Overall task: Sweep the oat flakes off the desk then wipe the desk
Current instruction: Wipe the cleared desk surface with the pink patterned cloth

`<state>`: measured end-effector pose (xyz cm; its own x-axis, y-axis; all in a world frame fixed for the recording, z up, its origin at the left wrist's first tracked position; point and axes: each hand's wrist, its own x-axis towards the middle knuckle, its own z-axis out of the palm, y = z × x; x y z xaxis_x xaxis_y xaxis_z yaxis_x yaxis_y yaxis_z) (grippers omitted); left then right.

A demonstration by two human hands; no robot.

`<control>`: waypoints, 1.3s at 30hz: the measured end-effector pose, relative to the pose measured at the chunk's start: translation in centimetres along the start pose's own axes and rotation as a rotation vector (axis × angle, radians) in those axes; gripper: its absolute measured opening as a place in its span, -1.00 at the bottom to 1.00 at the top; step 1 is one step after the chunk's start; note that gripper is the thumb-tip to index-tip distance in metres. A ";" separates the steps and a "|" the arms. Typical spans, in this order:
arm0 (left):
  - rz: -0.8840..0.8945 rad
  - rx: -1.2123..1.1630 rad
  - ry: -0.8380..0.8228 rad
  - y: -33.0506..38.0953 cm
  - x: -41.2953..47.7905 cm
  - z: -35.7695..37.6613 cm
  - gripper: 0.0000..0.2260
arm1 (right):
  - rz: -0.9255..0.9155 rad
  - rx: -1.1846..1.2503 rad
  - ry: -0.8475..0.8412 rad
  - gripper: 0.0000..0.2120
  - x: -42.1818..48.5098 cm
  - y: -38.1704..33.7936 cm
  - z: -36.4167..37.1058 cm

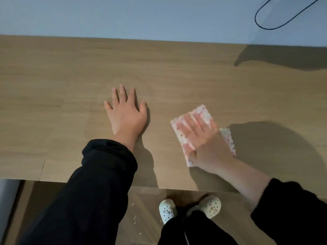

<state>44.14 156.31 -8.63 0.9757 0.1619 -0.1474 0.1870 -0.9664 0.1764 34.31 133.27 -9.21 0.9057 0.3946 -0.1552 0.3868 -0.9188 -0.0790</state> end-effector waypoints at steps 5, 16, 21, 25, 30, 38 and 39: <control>0.002 -0.027 0.036 0.1 -0.1 -0.1 -0.47 | 0.257 -0.075 -0.075 -0.35 4.6 -0.6 -1.5; 0.464 -0.135 0.078 3.4 -3.6 1.2 -0.41 | 0.013 -0.082 -0.058 -0.33 -4.0 8.0 -0.9; 0.199 -0.383 0.087 12.6 -8.0 2.9 -0.55 | 0.260 0.011 -0.022 -0.36 -1.6 10.3 -1.1; -0.035 -0.451 0.079 16.6 -7.5 3.2 -0.57 | -0.154 -0.031 -0.053 -0.39 -8.8 8.1 -0.6; 0.004 0.015 0.023 17.9 -8.5 5.2 -0.48 | -0.046 -0.216 -0.094 -0.29 -10.6 19.9 -0.9; -0.005 0.033 0.004 18.1 -8.5 4.8 -0.47 | 0.087 -0.037 -0.019 -0.39 -6.5 19.0 -1.2; -0.008 0.035 0.002 18.1 -8.5 4.8 -0.47 | -0.096 -0.038 -0.051 -0.39 -7.7 16.5 -0.6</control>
<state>38.69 136.50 -8.81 0.9744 0.1703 -0.1467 0.1910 -0.9714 0.1412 33.78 115.06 -8.71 0.8544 0.4799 -0.1991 0.4785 -0.8761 -0.0584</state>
